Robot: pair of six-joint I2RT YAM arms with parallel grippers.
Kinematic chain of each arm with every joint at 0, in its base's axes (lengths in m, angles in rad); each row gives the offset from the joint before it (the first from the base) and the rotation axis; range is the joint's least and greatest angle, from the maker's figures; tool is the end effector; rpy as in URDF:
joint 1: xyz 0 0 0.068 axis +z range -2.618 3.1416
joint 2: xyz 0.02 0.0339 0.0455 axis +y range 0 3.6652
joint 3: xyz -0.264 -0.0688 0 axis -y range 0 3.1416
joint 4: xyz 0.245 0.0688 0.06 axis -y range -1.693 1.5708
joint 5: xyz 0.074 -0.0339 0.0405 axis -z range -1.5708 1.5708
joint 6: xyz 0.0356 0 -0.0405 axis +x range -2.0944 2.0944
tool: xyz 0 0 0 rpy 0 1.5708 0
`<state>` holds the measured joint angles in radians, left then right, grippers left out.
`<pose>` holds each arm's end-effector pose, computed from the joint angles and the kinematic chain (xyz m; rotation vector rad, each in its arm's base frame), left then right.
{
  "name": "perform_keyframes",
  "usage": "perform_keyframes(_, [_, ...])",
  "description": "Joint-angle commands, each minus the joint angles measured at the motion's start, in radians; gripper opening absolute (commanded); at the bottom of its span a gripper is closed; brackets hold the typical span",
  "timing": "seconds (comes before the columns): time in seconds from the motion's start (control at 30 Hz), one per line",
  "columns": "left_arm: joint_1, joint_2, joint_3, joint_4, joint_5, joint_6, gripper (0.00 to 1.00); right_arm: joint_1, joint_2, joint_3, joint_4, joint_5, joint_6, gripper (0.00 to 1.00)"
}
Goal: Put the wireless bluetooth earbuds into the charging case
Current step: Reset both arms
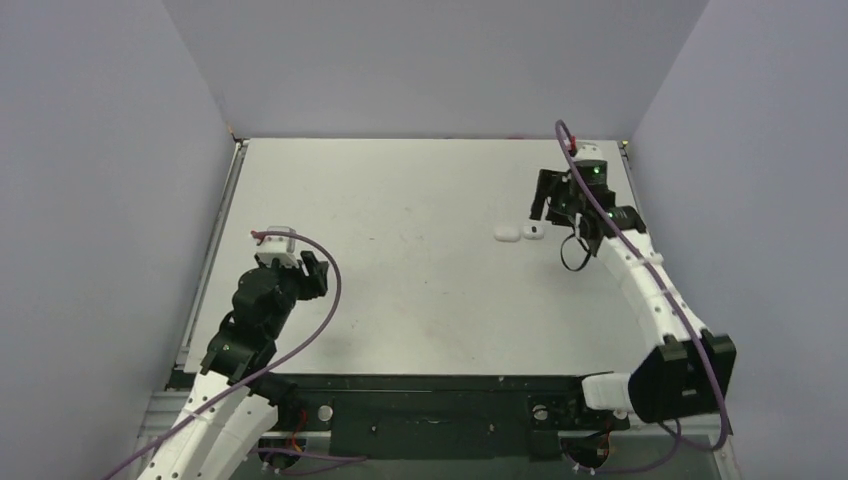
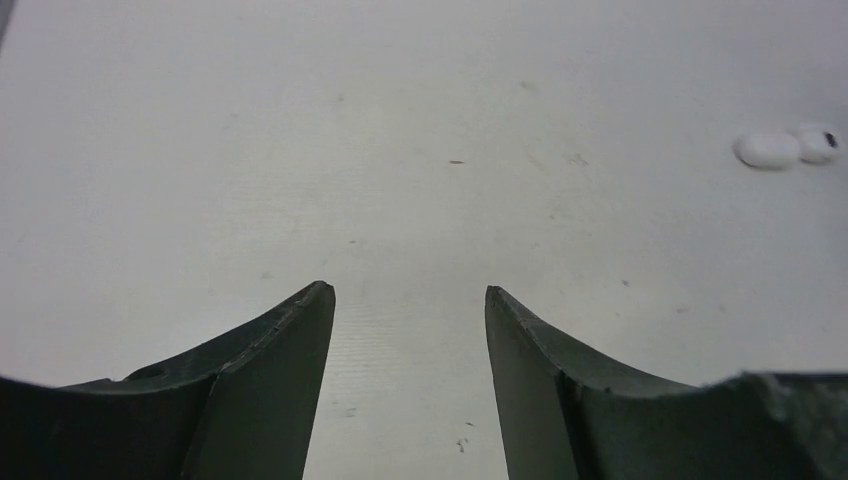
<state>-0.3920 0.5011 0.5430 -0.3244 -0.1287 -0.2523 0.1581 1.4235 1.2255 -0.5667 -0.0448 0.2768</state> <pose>0.1272 -0.0476 0.2801 0.0401 1.8633 -0.3288 0.3082 0.0507 0.3094 0.1170 2.3473 0.2676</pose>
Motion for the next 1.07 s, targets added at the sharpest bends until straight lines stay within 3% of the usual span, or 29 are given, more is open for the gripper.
perform_keyframes(0.0, [0.067,0.032,-0.04,0.086,-0.32,-0.043,0.55,-0.054,-0.282,-0.187,0.174,0.148,-0.045,0.71])
perform_keyframes(0.2, [0.149,0.058,-0.154,0.241,-0.468,0.011,0.56,-0.069,-0.623,-0.555,0.405,0.467,-0.029,0.78])
perform_keyframes(0.27, [0.165,0.055,-0.207,0.343,-0.467,0.042,0.56,-0.067,-0.707,-0.729,0.512,0.533,-0.027,0.8])
perform_keyframes(0.37, [0.181,0.077,-0.329,0.549,-0.469,0.064,0.57,-0.065,-0.794,-0.853,0.667,0.631,0.06,0.8])
perform_keyframes(0.47, [0.192,0.082,-0.457,0.797,-0.489,0.083,0.57,-0.065,-0.819,-0.898,0.647,0.802,0.285,0.81])
perform_keyframes(0.53, [0.198,0.066,-0.523,0.876,-0.494,0.113,0.57,-0.066,-0.81,-0.895,0.588,0.86,0.362,0.83])
perform_keyframes(0.73, [0.209,0.054,-0.551,0.854,-0.434,0.107,0.58,-0.058,-0.736,-0.892,0.519,0.832,0.362,0.82])
perform_keyframes(1.03, [0.215,0.096,-0.549,0.86,-0.424,0.09,0.58,-0.058,-0.834,-0.979,0.696,0.774,0.242,0.81])
